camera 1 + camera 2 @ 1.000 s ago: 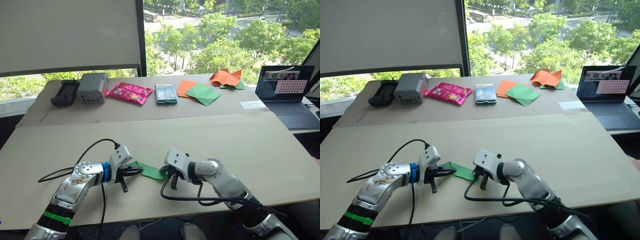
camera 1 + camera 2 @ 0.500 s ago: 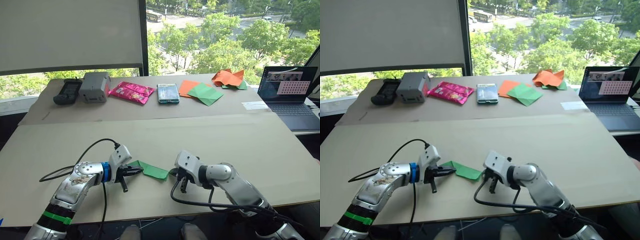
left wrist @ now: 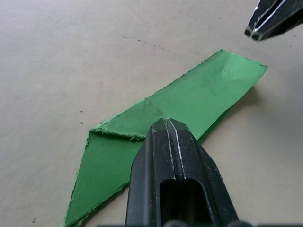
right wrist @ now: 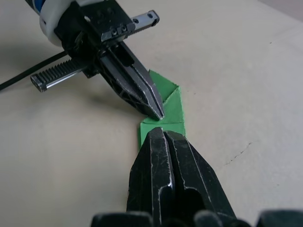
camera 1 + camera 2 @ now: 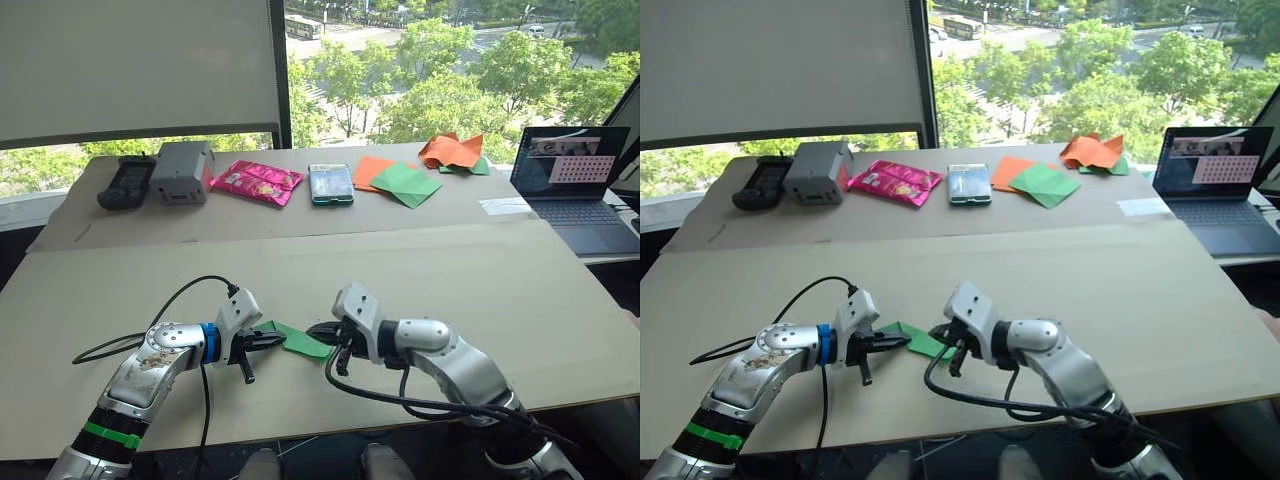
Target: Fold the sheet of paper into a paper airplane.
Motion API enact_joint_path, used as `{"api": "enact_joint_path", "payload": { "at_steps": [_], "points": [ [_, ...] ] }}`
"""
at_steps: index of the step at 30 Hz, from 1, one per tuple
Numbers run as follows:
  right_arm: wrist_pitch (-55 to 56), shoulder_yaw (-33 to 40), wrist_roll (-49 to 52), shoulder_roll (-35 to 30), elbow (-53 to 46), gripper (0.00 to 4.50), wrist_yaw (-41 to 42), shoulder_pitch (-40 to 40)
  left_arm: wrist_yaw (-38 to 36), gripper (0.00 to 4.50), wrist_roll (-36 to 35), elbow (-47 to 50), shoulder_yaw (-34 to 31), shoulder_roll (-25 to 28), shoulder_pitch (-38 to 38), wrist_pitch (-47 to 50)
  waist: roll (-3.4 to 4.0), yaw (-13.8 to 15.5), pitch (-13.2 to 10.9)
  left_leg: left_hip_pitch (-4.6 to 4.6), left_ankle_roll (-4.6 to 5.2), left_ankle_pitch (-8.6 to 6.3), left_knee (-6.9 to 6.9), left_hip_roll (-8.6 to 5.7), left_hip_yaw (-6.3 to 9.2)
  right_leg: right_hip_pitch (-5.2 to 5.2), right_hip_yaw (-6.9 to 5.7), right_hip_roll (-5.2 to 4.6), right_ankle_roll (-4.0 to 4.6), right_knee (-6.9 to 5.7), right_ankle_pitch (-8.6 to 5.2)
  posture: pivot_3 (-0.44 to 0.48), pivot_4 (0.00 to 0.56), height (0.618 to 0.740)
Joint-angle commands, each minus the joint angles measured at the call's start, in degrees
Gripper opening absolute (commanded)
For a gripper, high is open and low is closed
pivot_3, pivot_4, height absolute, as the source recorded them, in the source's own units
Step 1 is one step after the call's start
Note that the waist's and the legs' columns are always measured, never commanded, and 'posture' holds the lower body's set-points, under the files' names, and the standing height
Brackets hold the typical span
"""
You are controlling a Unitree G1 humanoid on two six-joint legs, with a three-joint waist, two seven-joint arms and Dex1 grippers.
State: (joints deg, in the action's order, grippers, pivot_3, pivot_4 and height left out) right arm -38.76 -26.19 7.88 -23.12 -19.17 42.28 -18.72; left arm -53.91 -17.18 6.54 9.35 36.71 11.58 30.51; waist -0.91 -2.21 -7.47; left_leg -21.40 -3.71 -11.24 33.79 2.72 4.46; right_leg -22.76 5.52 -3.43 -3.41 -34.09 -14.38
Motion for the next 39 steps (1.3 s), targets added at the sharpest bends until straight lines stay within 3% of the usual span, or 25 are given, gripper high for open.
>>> {"api": "enact_joint_path", "payload": {
  "at_steps": [1, 11, 26, 39],
  "points": [
    [2.99, -1.52, -1.85, -0.29, 1.91, 0.01, 0.04, -0.16, 0.07, 0.00, 1.27, -0.32, 1.50, 0.54, -0.89, 1.39, -0.02, -0.05, -0.01, 0.00, 0.00, 0.00, 0.01, 0.00, 0.00, 0.00, 0.00, 0.00, 0.00, 0.00, 0.00, 0.000, 0.150, 0.721],
    [-4.07, -3.36, -4.05, 0.34, 8.93, 0.01, -1.76, -0.98, -0.48, 0.00, -0.10, 0.68, 1.24, -0.29, 3.19, 3.12, -0.03, -0.18, 0.02, 0.04, 0.00, 0.00, 0.00, 0.00, 0.01, 0.03, -0.01, 0.02, 0.00, -0.02, 0.00, 0.000, 0.150, 0.721],
    [-5.24, -6.95, -6.11, 0.23, 12.55, 0.01, -2.33, -1.53, -5.09, 0.00, 3.94, -10.34, 5.05, -1.53, 12.60, -2.26, -0.06, -0.41, 0.09, 0.21, 0.02, 0.01, 0.00, 0.01, 0.02, 0.15, -0.01, 0.06, 0.00, -0.05, 0.00, 0.000, 0.150, 0.721],
    [-5.93, -7.01, -6.16, 0.19, 12.66, 0.01, -2.72, -1.98, -6.84, 0.00, 6.21, -10.76, 7.38, -2.53, 11.63, -4.10, -0.03, -0.41, 0.14, 0.26, 0.02, 0.01, 0.00, 0.01, 0.04, 0.25, -0.01, 0.07, -0.01, -0.06, 0.00, 0.000, 0.150, 0.721]
  ]
}}
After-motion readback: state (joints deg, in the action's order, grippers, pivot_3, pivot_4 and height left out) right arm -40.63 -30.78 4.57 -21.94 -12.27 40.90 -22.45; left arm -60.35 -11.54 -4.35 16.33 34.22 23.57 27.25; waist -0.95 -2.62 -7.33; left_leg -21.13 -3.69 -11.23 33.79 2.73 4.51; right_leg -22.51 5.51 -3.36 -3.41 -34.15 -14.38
